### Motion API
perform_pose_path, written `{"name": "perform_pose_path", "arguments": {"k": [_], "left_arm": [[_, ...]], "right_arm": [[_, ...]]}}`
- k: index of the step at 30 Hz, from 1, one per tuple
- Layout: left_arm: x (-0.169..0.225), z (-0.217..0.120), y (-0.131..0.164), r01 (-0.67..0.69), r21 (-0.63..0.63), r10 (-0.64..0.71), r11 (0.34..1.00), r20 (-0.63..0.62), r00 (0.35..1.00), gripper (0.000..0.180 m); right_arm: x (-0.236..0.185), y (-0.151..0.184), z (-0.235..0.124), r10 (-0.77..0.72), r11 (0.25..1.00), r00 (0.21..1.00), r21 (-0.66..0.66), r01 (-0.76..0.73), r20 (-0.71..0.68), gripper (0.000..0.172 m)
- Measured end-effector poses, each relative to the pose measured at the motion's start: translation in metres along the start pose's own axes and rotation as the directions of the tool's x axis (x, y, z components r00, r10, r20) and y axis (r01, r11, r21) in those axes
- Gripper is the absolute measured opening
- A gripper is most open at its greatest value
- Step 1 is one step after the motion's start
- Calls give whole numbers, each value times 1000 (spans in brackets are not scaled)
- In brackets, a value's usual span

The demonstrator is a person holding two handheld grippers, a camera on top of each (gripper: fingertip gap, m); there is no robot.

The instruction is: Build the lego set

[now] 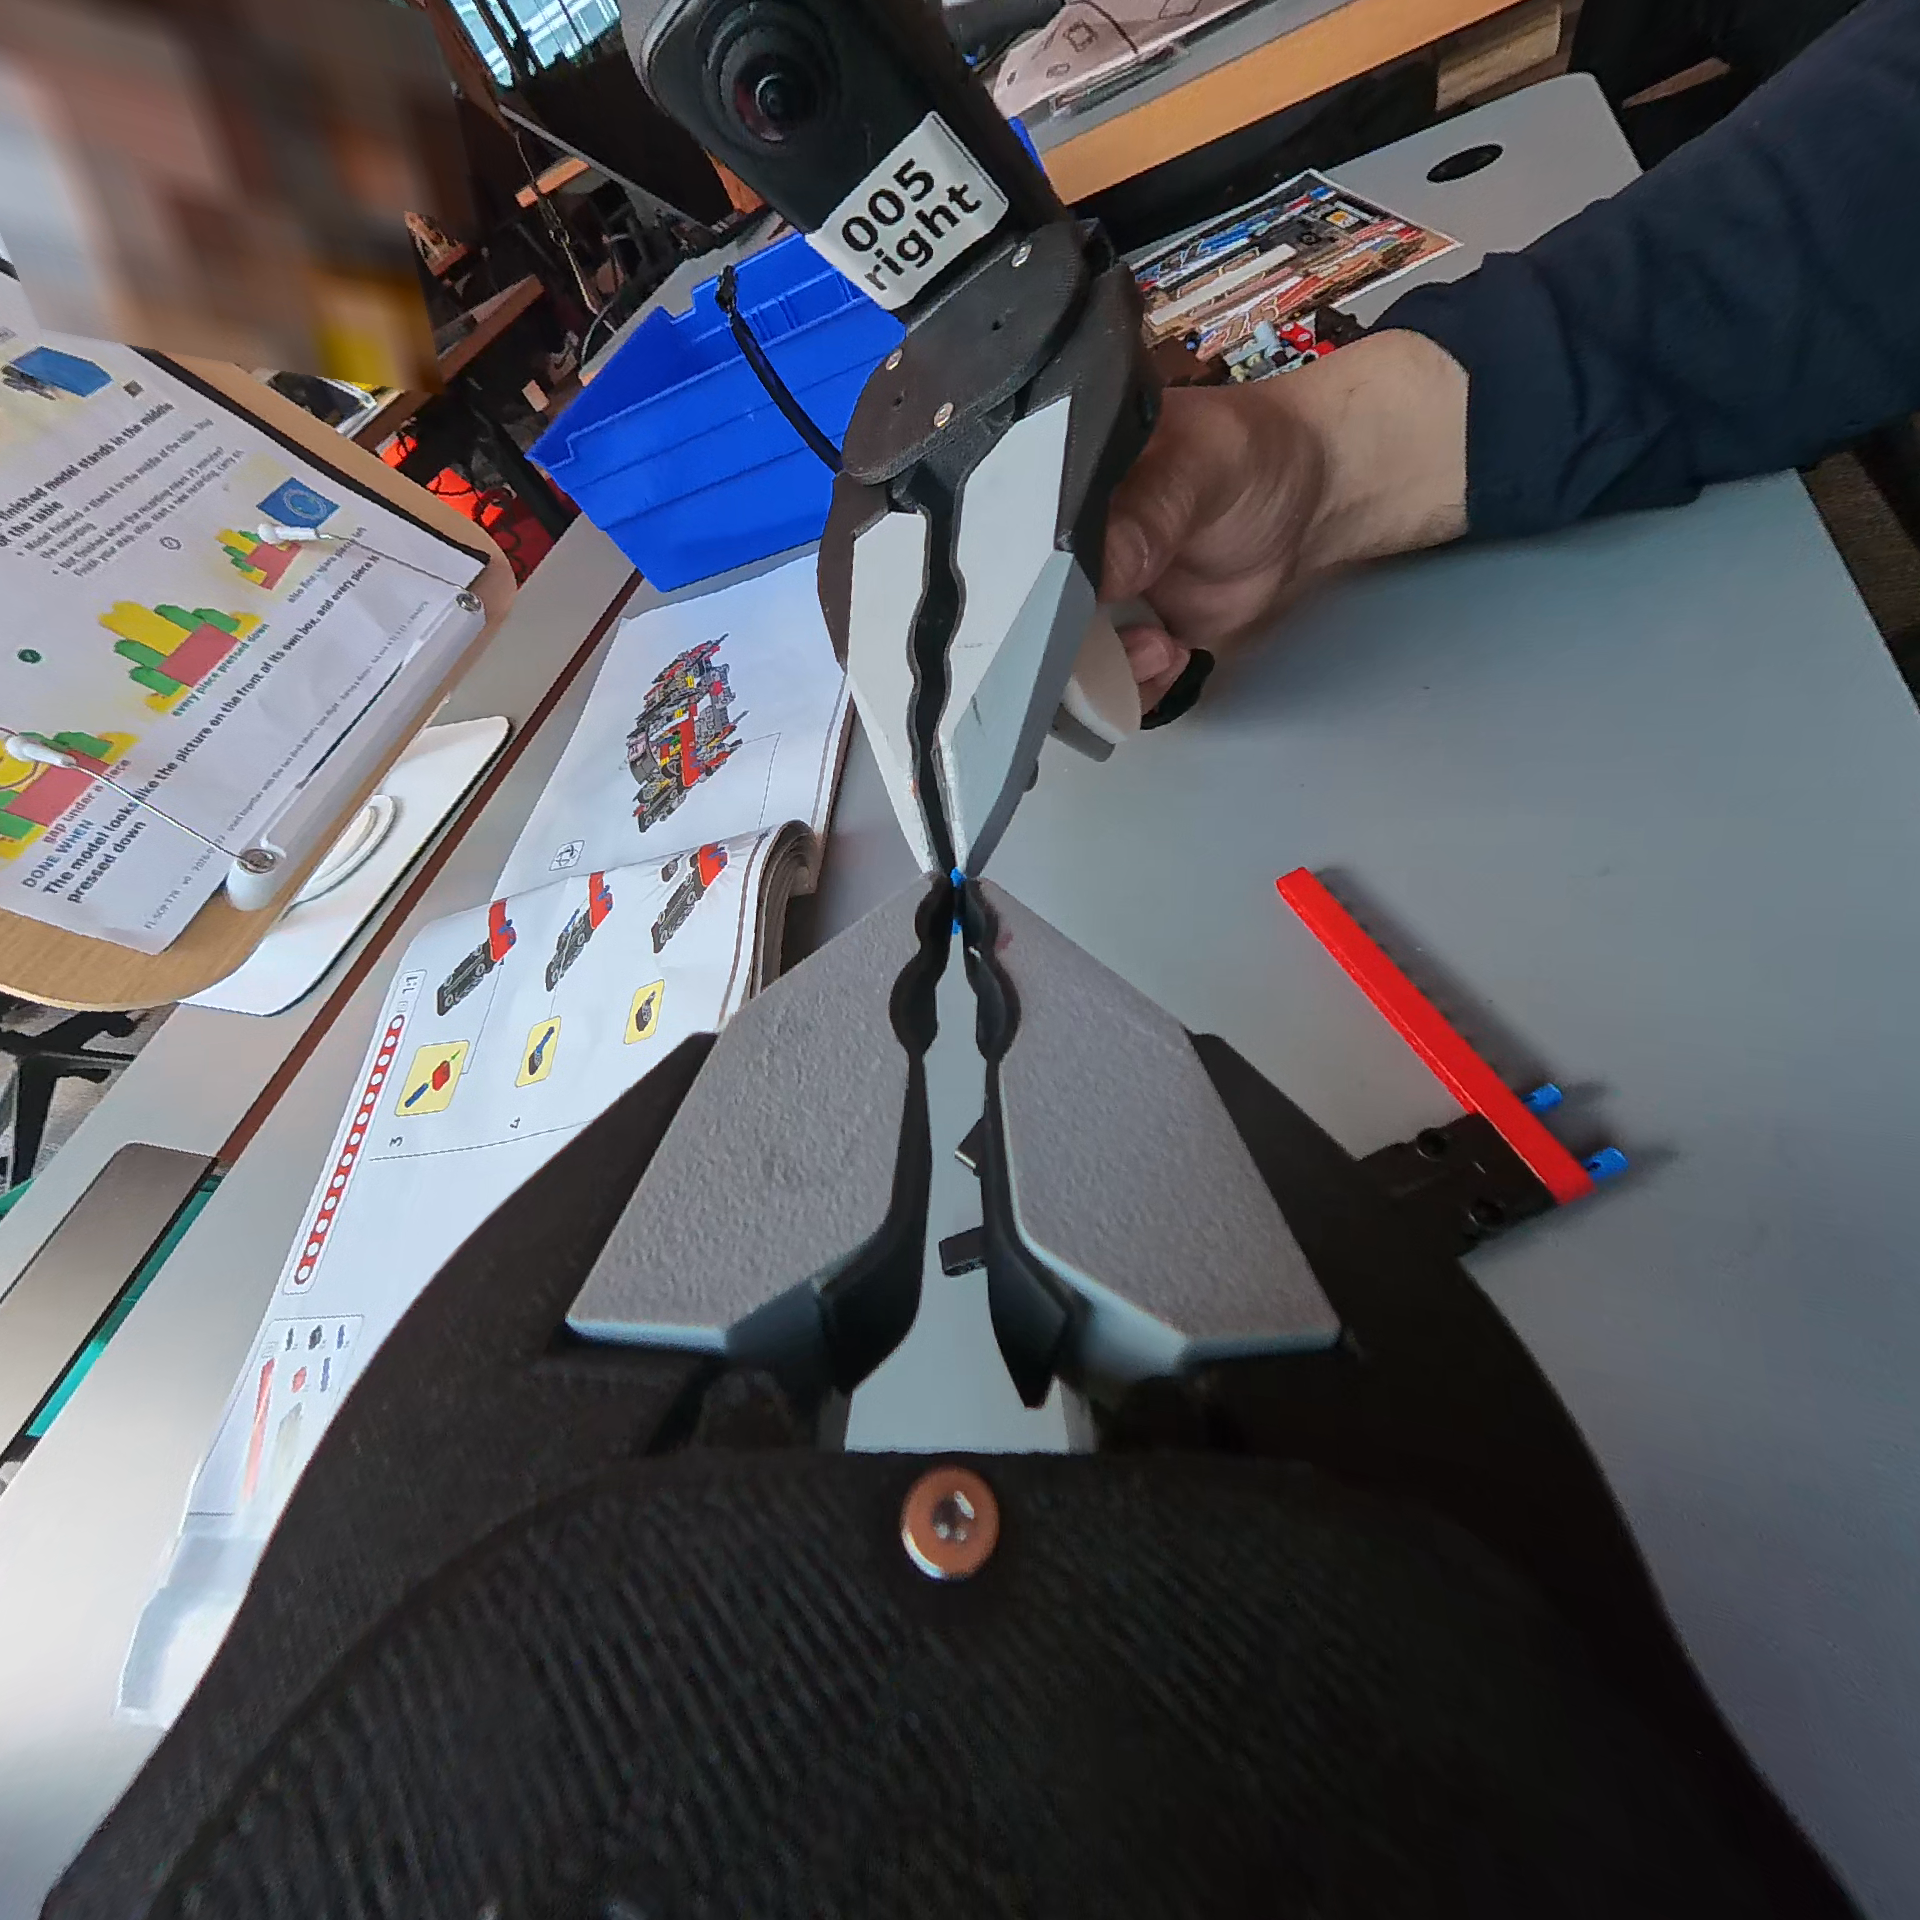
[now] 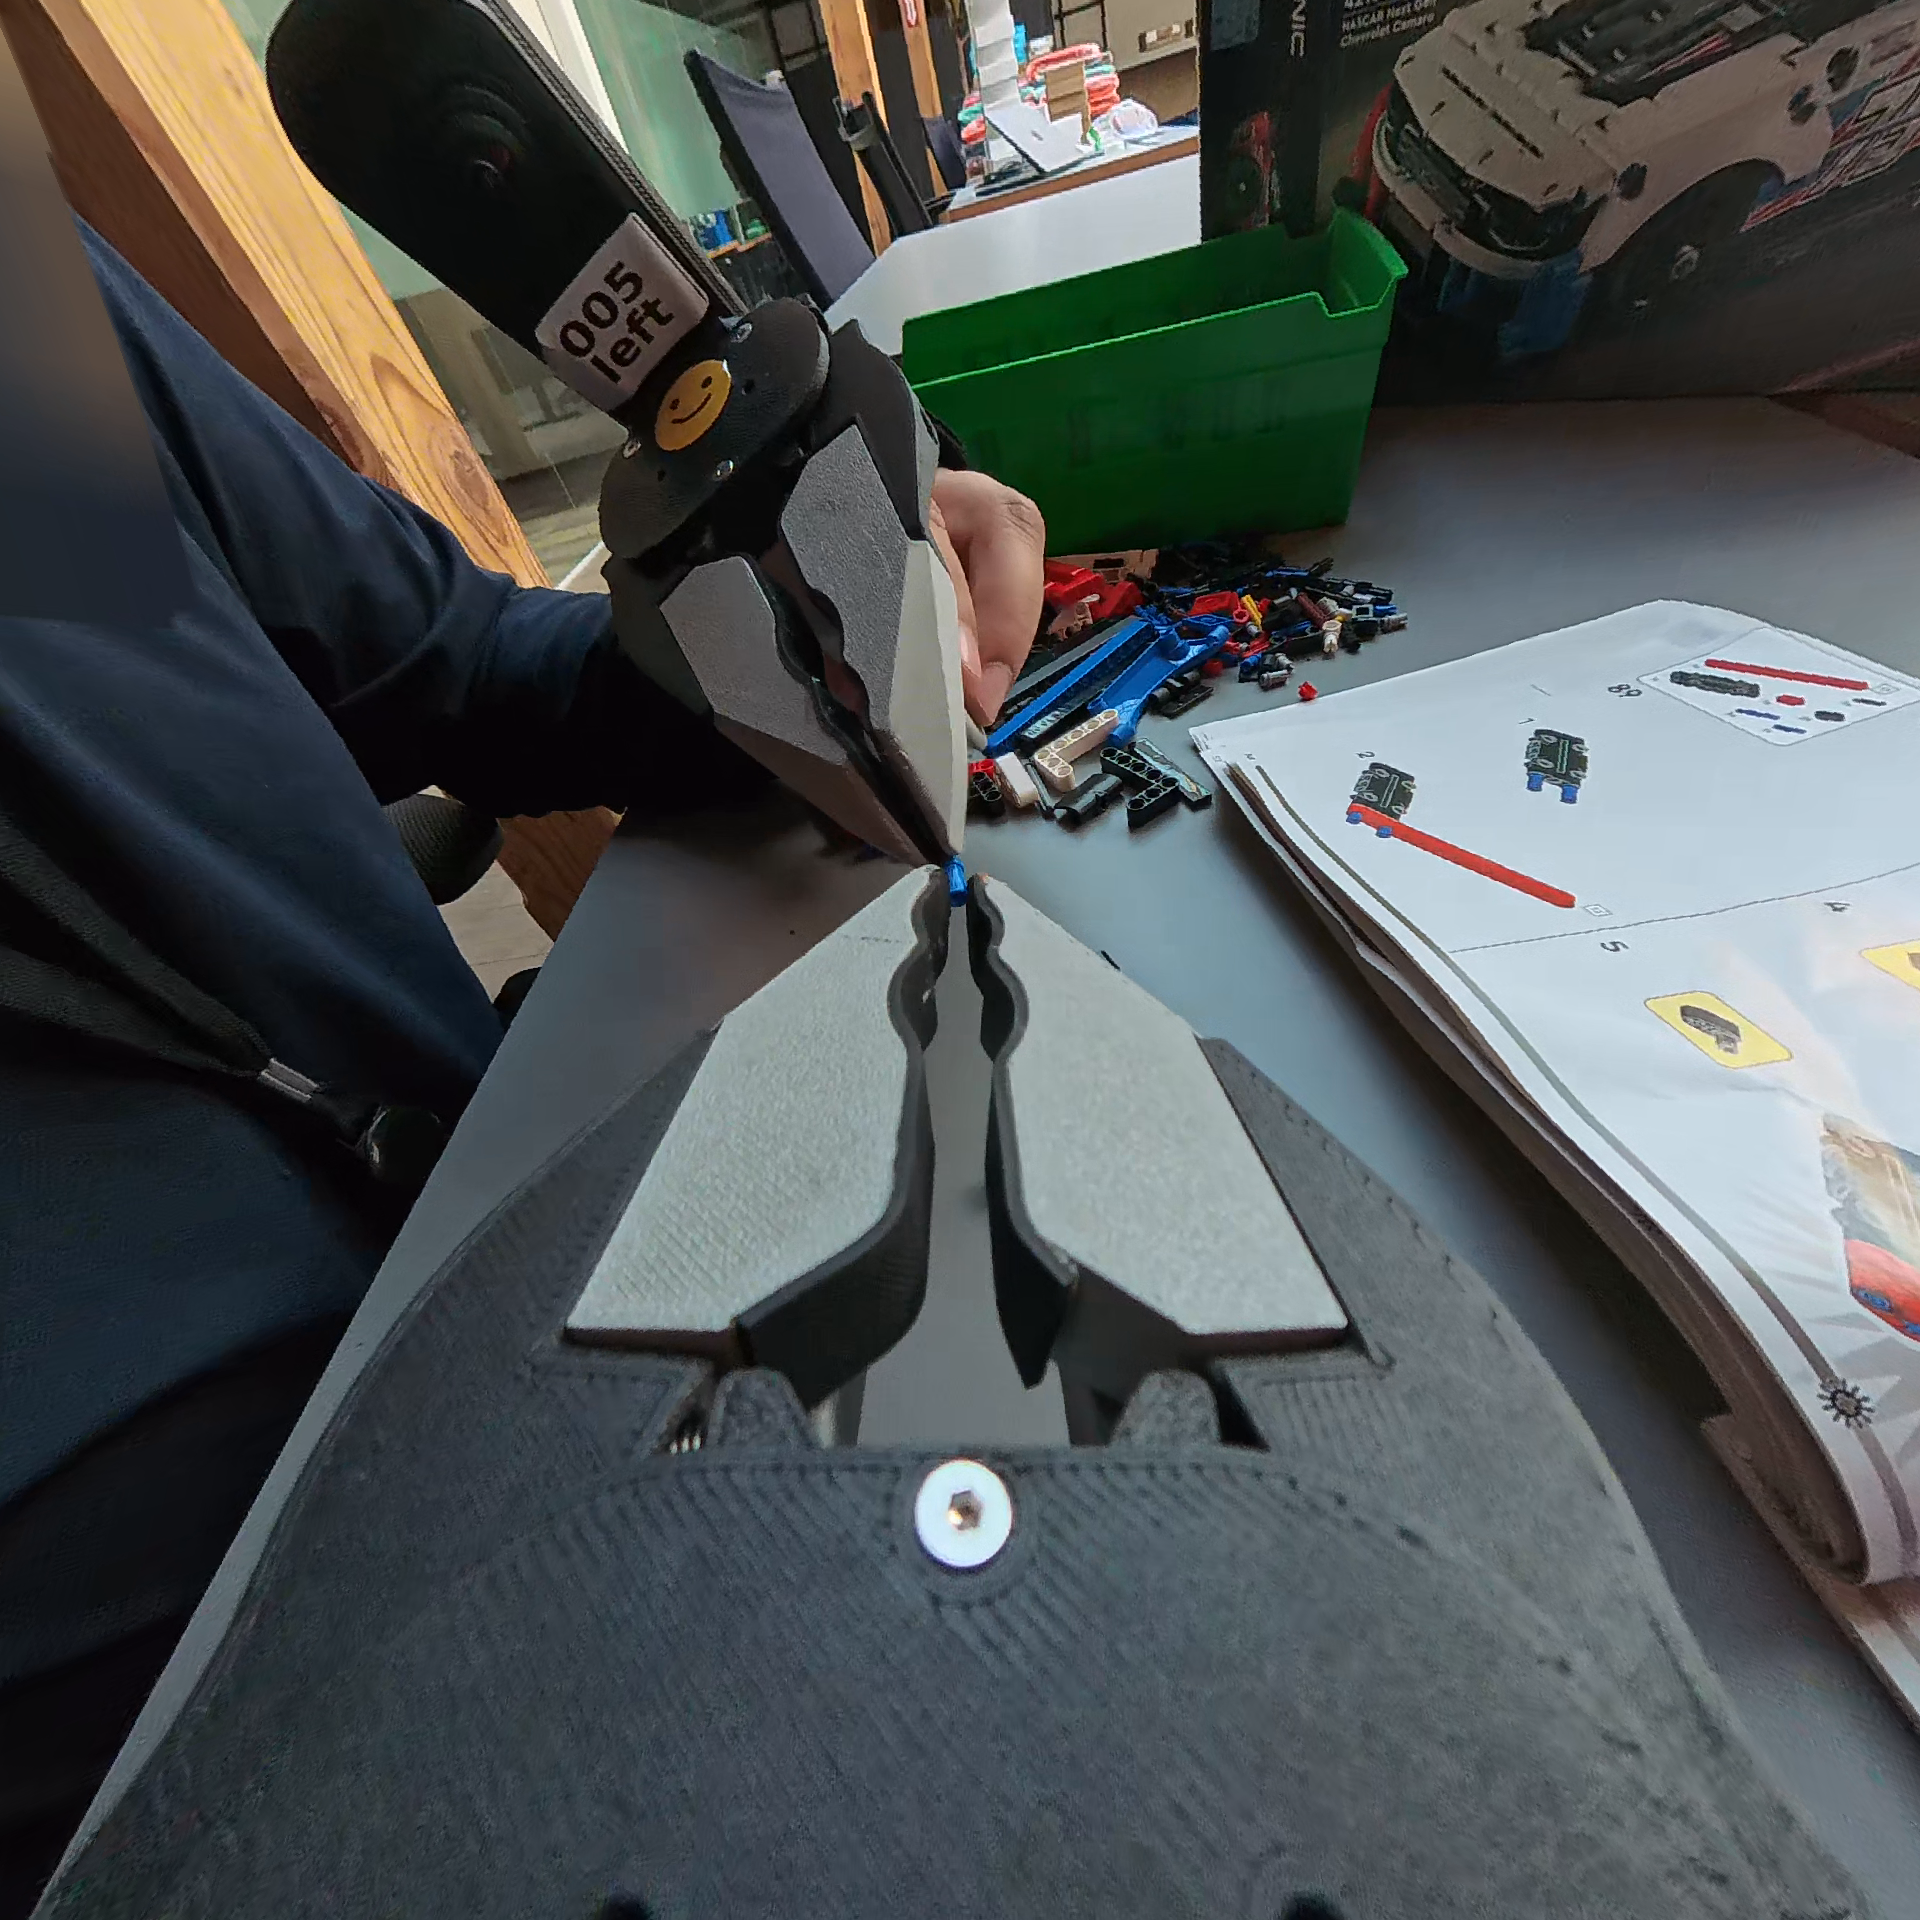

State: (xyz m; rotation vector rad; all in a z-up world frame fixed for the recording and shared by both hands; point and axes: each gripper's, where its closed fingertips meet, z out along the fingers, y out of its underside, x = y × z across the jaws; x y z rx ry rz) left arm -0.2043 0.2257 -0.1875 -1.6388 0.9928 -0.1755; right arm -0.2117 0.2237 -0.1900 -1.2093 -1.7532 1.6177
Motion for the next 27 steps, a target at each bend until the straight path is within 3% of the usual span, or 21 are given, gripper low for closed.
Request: {"name": "perform_pose_path", "arguments": {"k": [5,27], "left_arm": [[0,-2,-4,-3,15,3,1000,-3,1000,0],[4,-2,-6,19,27,-18,999,-27,999,0]], "right_arm": [[-5,-3,-1,-2,1000,1000,18,1,29,7],[-5,0,3,-38,999,999,-6,38,6,4]]}}
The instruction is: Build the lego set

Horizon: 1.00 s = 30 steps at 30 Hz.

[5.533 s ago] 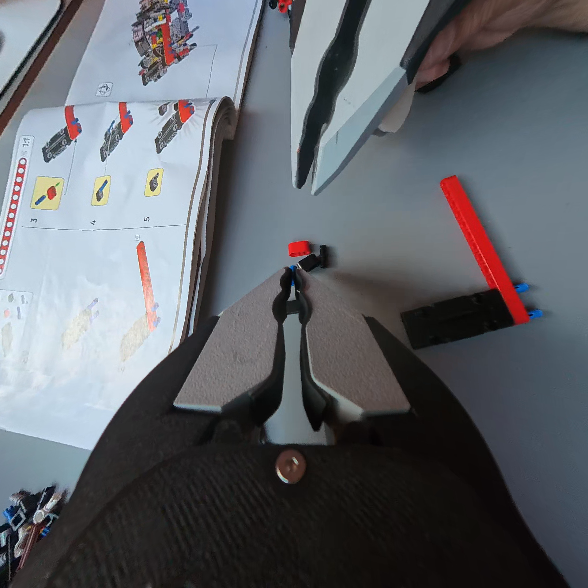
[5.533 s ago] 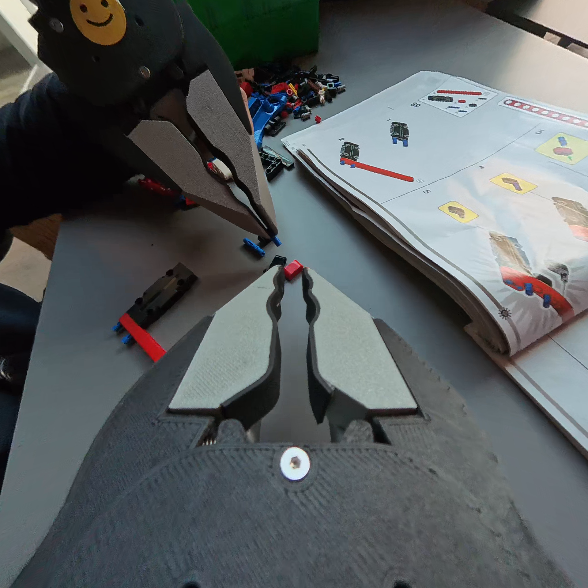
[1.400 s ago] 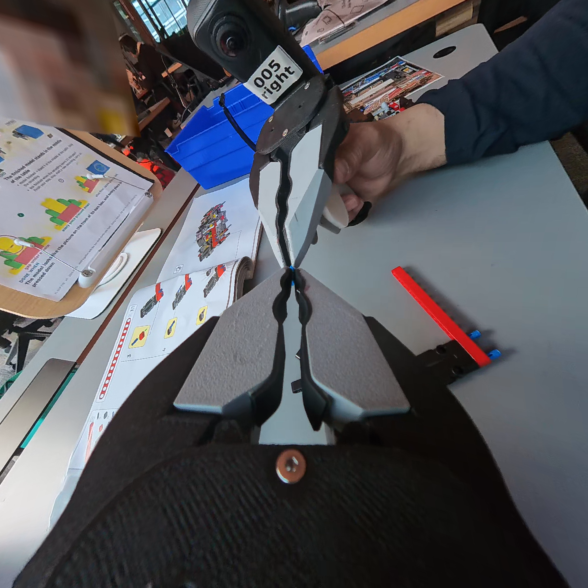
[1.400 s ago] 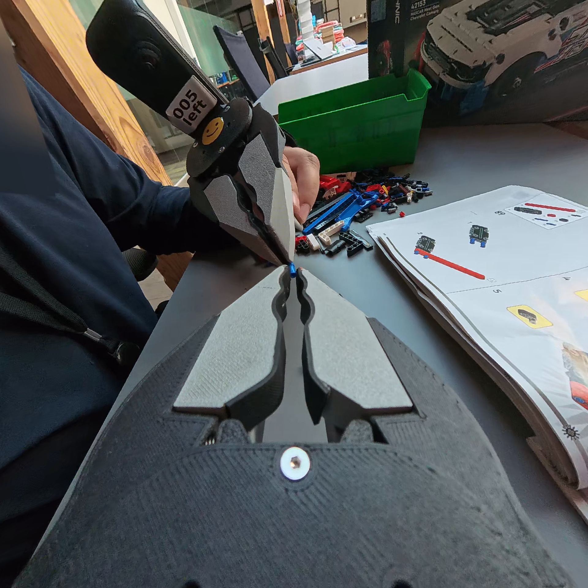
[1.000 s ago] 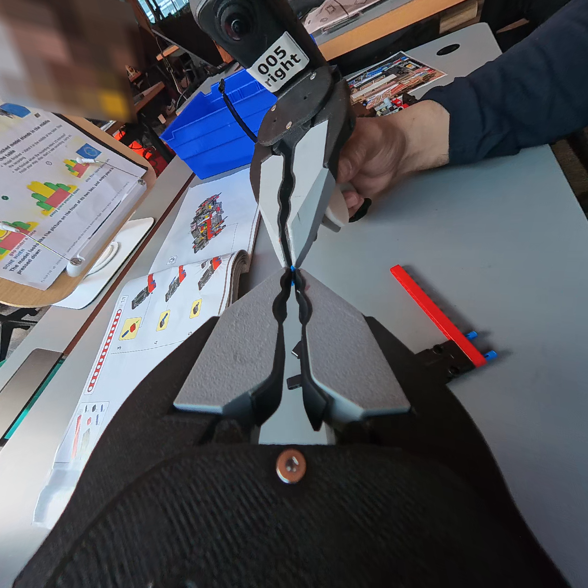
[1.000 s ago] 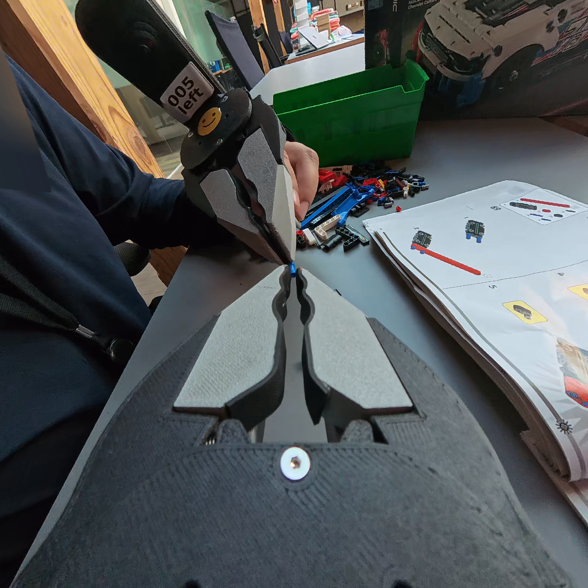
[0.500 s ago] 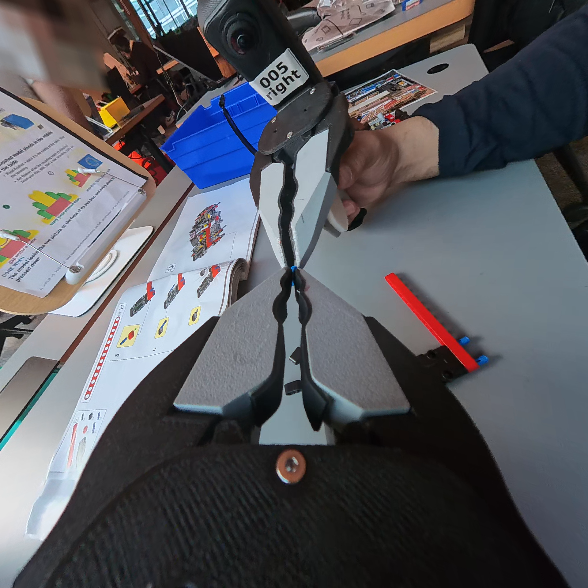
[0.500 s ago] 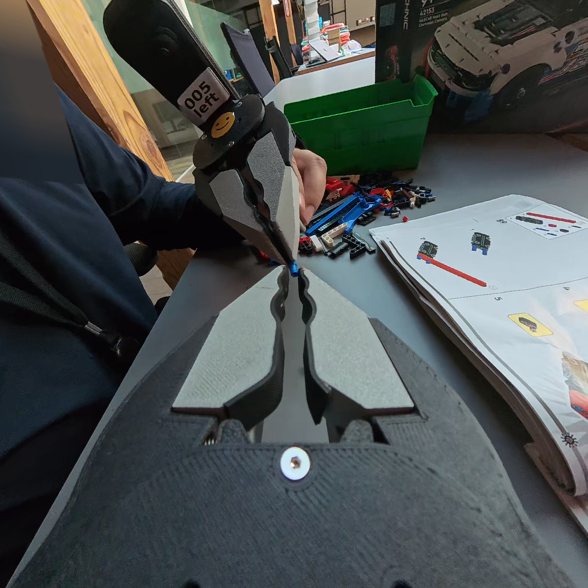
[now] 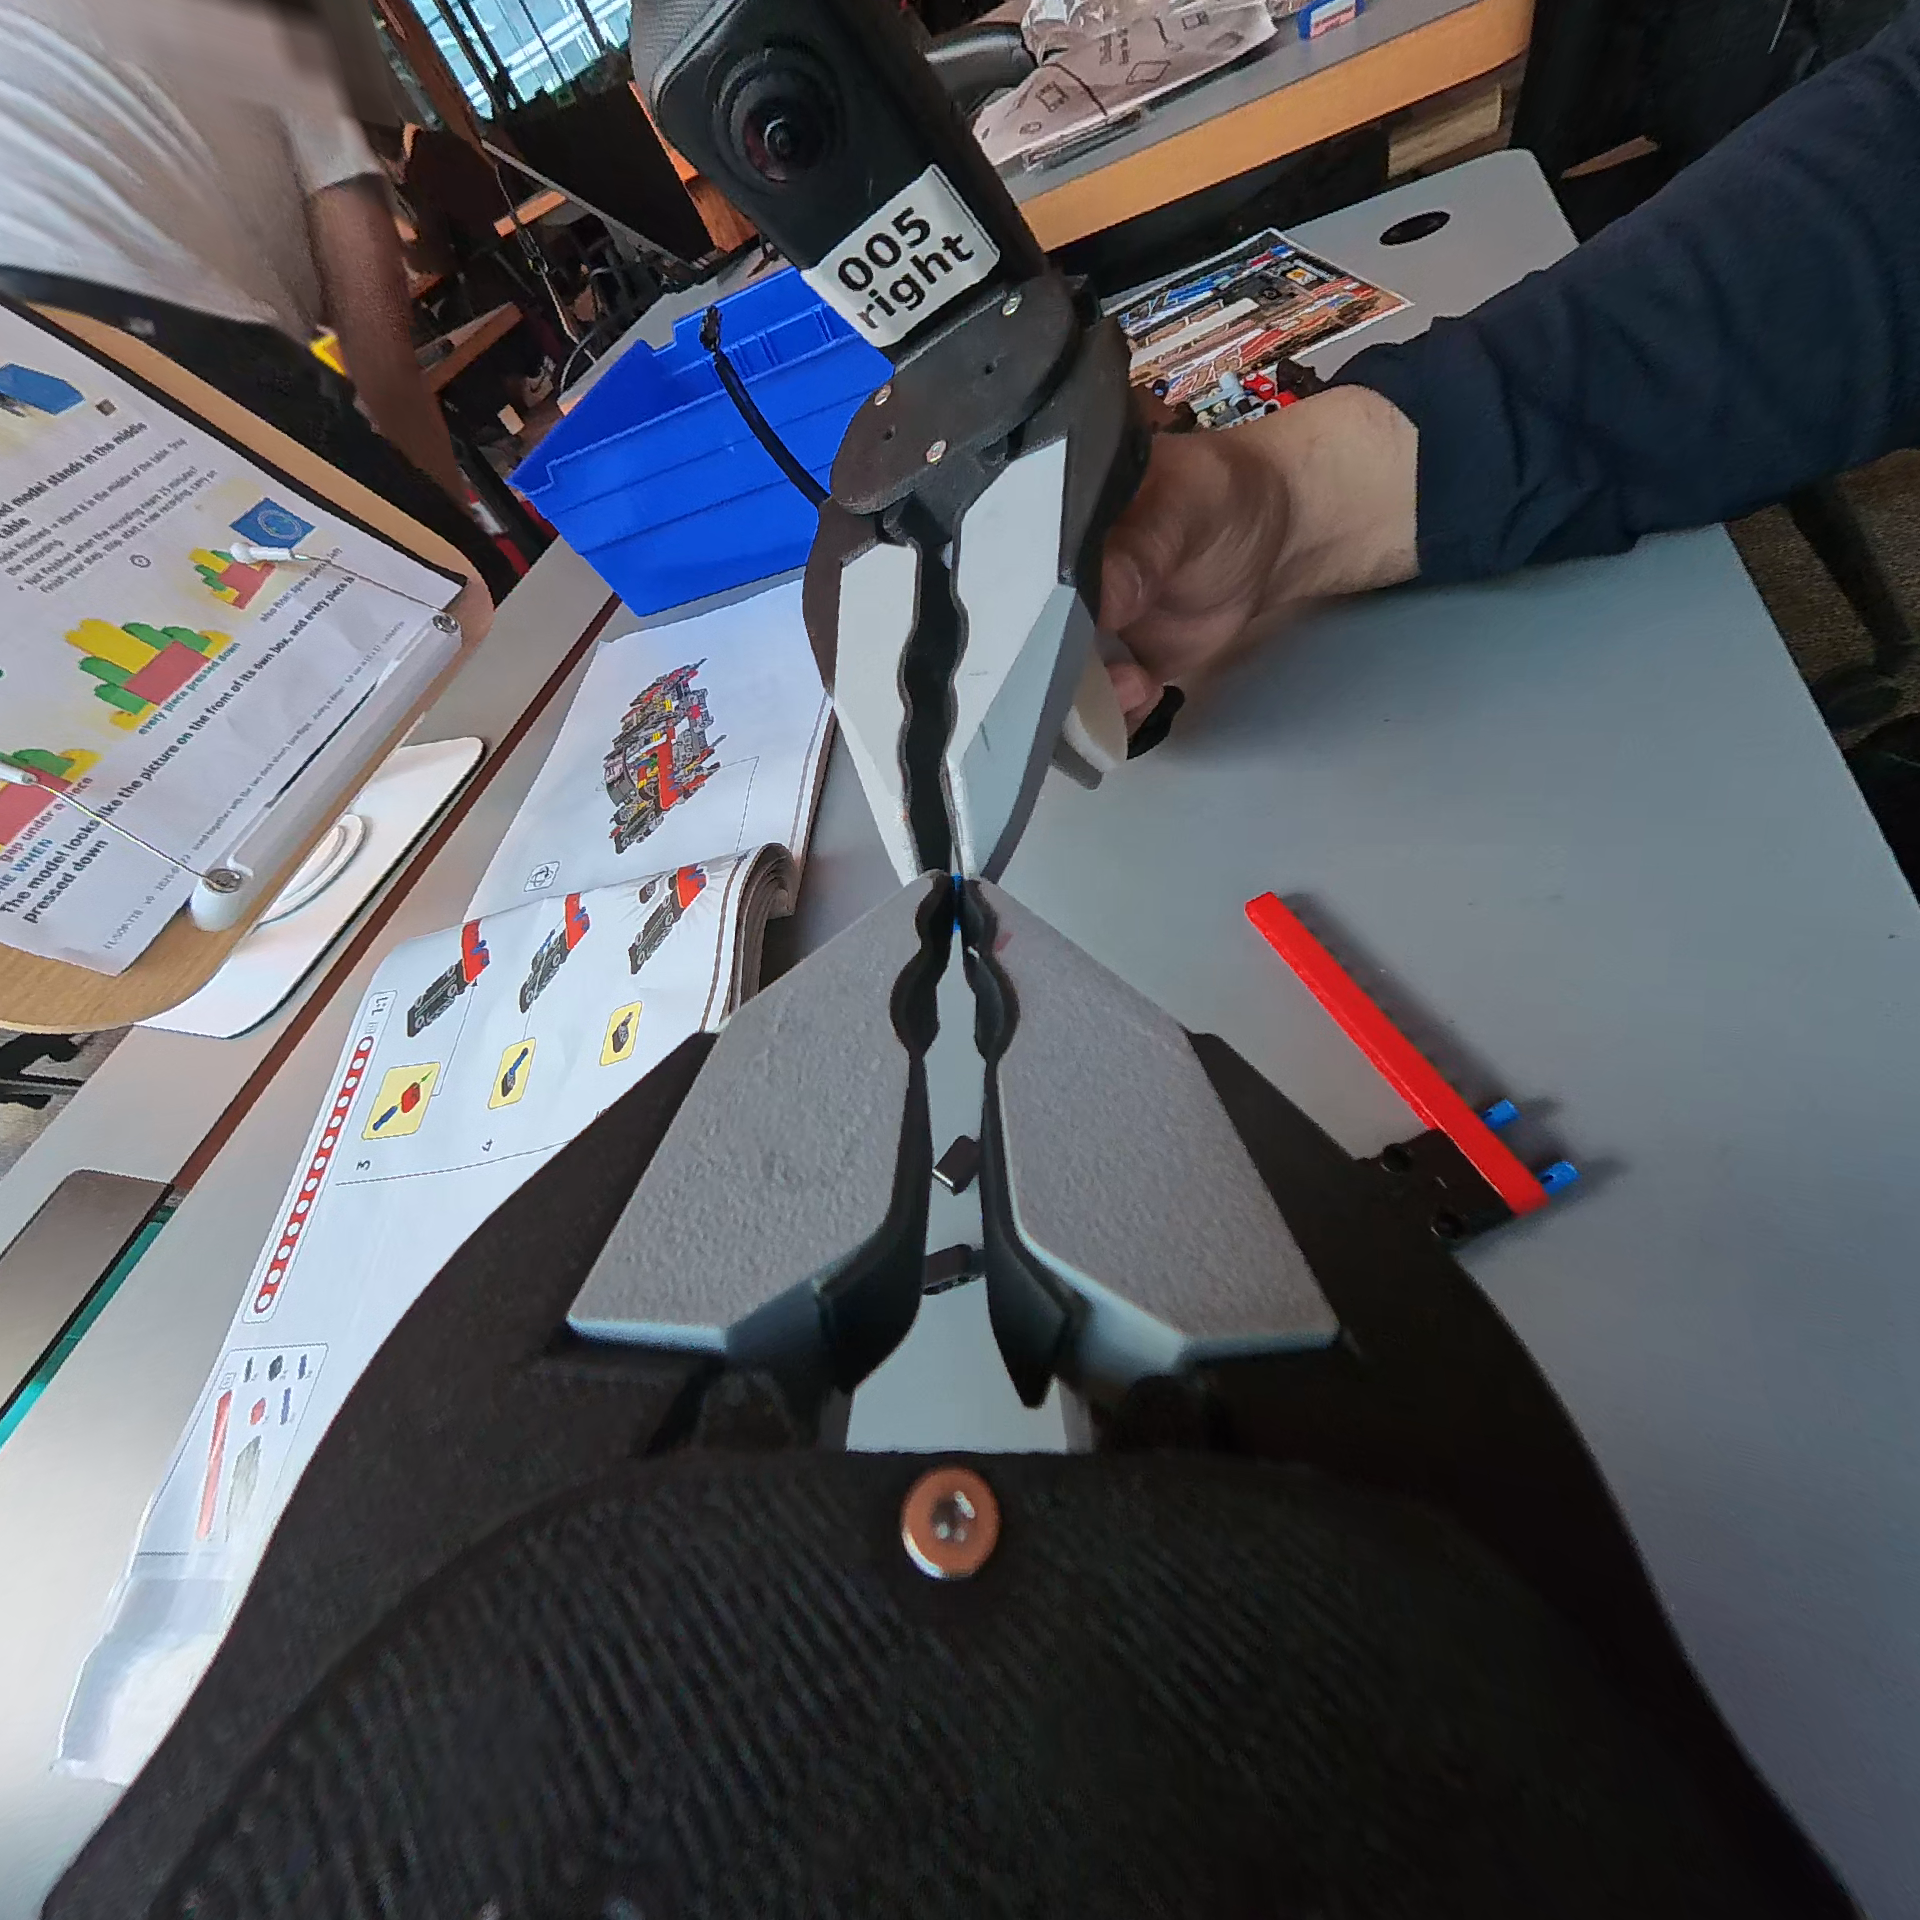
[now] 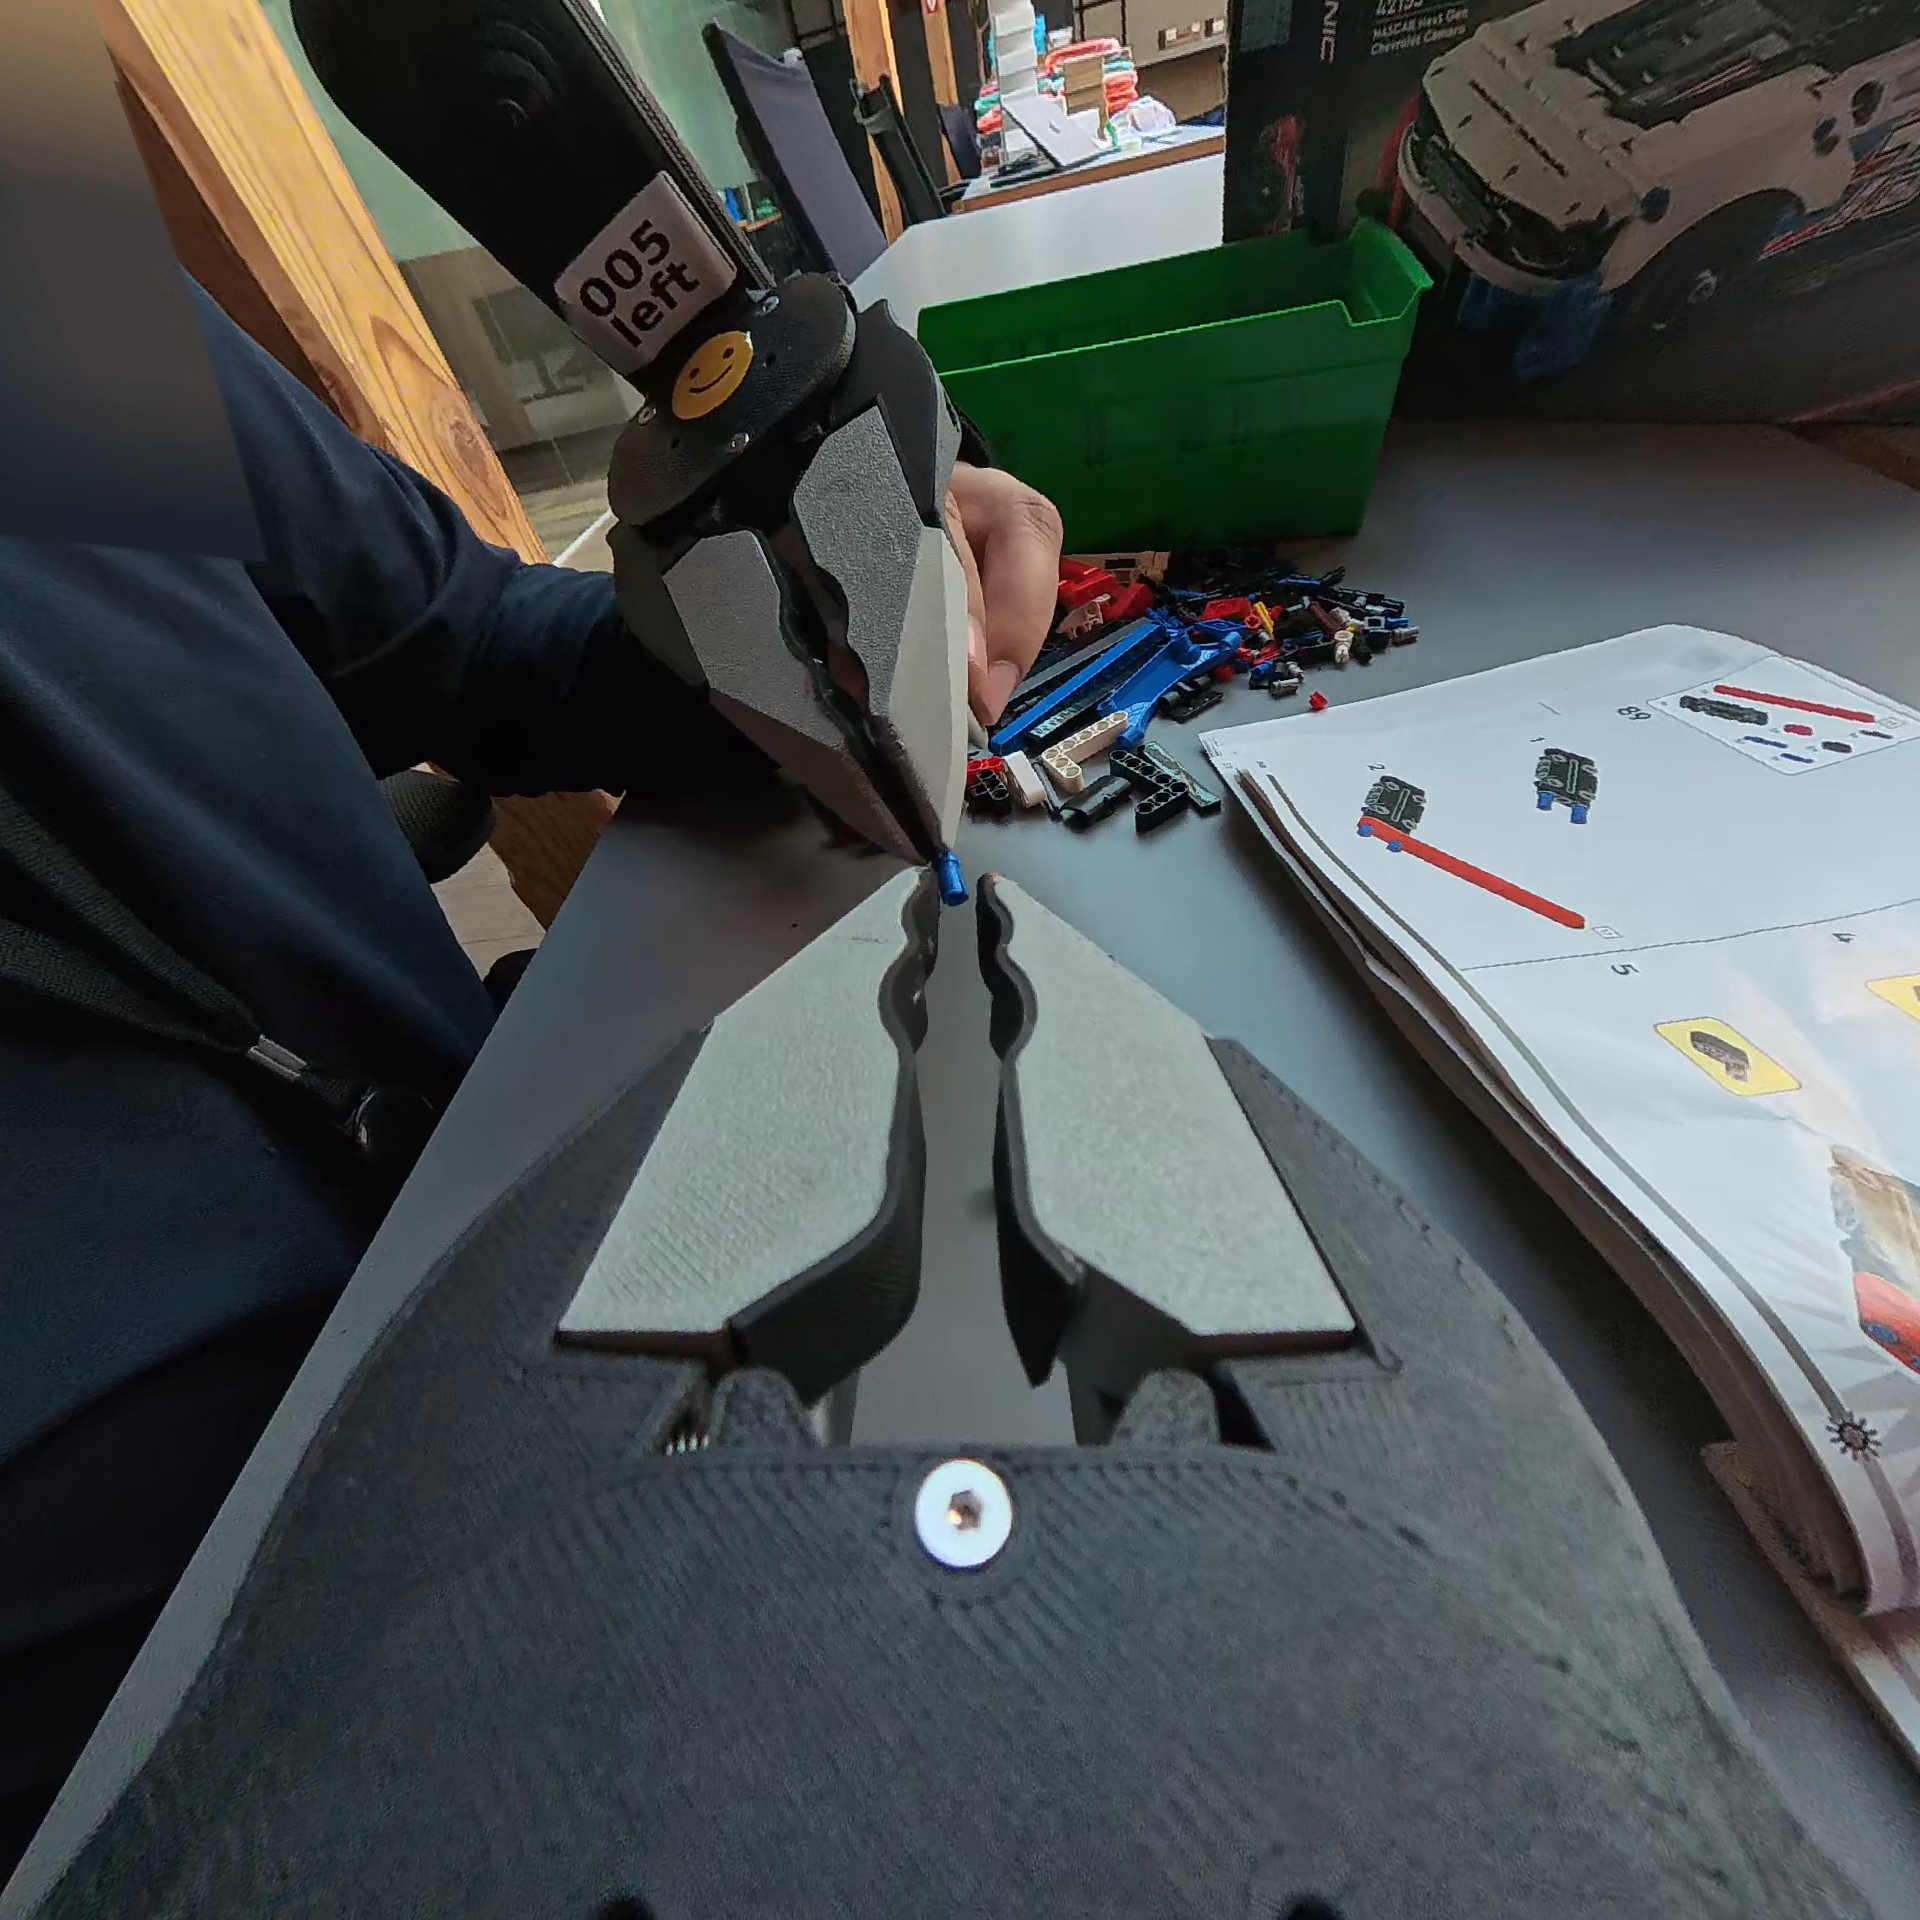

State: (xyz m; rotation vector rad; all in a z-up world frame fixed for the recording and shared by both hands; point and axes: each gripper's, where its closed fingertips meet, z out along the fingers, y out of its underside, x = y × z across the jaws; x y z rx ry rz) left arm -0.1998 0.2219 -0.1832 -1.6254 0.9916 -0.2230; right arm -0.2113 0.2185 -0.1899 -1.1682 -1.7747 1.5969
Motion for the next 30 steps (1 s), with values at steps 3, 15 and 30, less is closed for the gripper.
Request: {"name": "perform_pose_path", "arguments": {"k": [3,15,30], "left_arm": [[0,0,0,1,0,-1,1000,0,1000,0],[-2,5,13,144,-49,-145,988,-36,989,3],[24,34,53,187,-323,-234,928,-112,966,17]], "right_arm": [[-1,0,0,-8,1000,1000,-2,8,2,2],[12,16,-4,-27,994,997,-108,19,-76,1],[18,72,-26,-55,923,968,-382,-44,-243,2]]}}
